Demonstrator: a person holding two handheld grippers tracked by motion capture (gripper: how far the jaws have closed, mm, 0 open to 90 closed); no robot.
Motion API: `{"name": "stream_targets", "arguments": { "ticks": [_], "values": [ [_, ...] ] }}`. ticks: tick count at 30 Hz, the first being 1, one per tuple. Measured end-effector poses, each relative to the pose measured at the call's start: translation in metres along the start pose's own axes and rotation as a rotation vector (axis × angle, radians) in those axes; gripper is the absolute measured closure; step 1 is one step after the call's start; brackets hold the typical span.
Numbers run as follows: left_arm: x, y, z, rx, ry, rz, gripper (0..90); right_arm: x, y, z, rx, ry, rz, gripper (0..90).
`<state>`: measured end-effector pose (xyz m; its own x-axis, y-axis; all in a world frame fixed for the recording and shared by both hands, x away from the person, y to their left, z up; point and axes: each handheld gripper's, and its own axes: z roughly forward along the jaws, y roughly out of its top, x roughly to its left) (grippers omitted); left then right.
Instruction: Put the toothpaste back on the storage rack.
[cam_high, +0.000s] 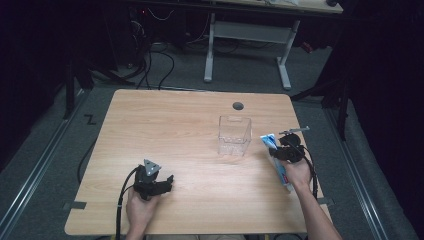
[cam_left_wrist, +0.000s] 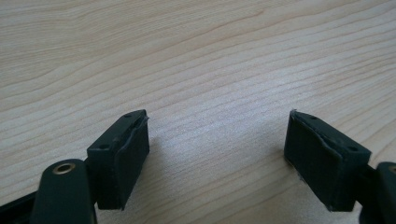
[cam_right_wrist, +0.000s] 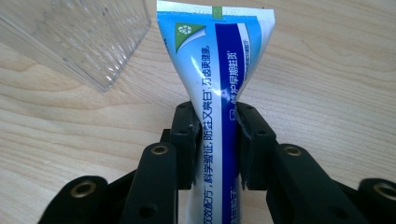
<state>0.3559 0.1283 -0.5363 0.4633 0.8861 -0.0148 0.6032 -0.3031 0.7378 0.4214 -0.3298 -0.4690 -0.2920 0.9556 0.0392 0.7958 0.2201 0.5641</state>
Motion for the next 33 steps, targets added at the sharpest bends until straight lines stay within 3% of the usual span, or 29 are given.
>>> {"name": "stream_targets", "arguments": {
  "ticks": [16,33],
  "values": [
    [0.0,0.0,0.0,0.0,0.0,0.0,22.4,0.0,-0.004,-0.02,-0.057,0.079,0.008,73.5],
    [0.0,0.0,0.0,0.0,0.0,0.0,22.4,0.003,-0.007,-0.042,-0.152,0.167,0.023,74.1]
  ]
}}
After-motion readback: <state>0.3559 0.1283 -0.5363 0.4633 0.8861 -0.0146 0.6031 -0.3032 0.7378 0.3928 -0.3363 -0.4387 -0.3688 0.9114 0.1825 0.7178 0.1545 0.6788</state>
